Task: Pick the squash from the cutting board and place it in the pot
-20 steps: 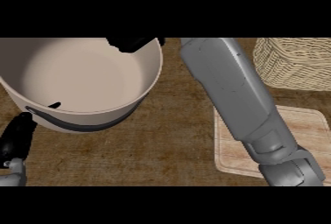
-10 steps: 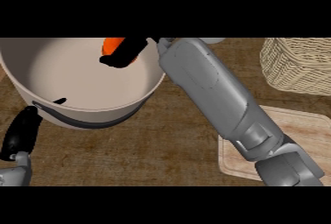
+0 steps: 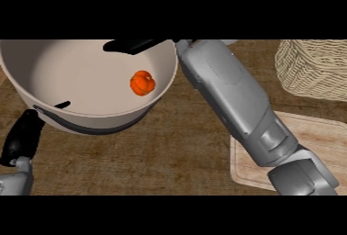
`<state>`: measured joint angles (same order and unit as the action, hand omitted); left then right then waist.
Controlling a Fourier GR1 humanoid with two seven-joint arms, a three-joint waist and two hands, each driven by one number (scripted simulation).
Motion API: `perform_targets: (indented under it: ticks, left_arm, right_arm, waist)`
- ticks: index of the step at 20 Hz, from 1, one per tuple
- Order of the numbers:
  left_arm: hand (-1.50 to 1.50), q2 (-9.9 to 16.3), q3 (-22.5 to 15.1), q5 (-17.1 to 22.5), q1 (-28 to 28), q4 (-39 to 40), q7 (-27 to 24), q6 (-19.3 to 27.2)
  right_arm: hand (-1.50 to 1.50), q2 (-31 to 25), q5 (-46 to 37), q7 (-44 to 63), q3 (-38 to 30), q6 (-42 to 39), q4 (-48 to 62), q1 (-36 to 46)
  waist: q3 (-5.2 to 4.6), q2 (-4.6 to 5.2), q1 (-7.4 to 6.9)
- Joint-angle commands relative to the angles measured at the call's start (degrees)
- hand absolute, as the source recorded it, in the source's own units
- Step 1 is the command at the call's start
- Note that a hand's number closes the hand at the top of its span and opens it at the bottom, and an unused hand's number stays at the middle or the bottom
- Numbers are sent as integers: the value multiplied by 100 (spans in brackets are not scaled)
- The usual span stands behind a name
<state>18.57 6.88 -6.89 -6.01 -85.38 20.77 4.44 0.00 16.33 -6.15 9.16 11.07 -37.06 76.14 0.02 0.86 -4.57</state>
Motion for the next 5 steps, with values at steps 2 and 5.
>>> perform_targets:
  ticks: [2, 5]
  left_arm:
    - [0, 126, -5, -59, -195, 229, 207, -123]
    - [0, 98, 5, -45, -174, 304, -33, -144]
  right_arm:
    - [-150, 0, 599, -617, -535, 306, 384, -179]
    - [-150, 0, 767, -957, -815, 338, 787, -96]
  waist:
    - [-4, 10, 206]
    - [-7, 26, 219]
